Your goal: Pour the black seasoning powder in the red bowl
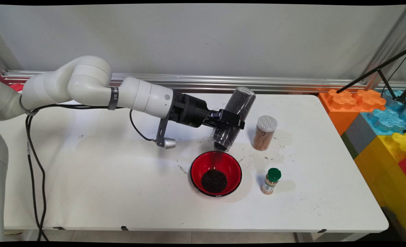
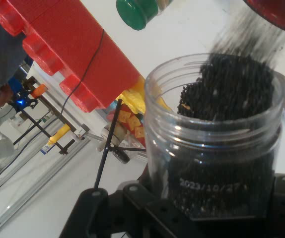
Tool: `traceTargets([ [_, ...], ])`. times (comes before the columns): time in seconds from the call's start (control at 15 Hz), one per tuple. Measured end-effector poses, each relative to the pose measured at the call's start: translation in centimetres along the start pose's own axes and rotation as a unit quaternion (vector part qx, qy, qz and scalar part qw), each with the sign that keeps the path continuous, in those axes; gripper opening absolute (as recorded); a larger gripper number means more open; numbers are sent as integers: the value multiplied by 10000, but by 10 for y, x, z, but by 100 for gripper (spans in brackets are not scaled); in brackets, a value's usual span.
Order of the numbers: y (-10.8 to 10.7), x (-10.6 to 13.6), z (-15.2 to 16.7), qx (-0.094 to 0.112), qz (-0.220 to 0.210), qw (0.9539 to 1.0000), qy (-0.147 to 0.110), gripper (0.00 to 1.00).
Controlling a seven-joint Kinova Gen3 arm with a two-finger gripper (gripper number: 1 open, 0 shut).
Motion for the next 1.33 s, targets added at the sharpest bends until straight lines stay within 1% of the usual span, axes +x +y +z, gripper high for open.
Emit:
traceTargets([
  [0.73, 0, 1, 1, 44, -7, 10000, -17, 0],
  [1.33, -4, 0, -2, 82, -12, 10000, -42, 0],
])
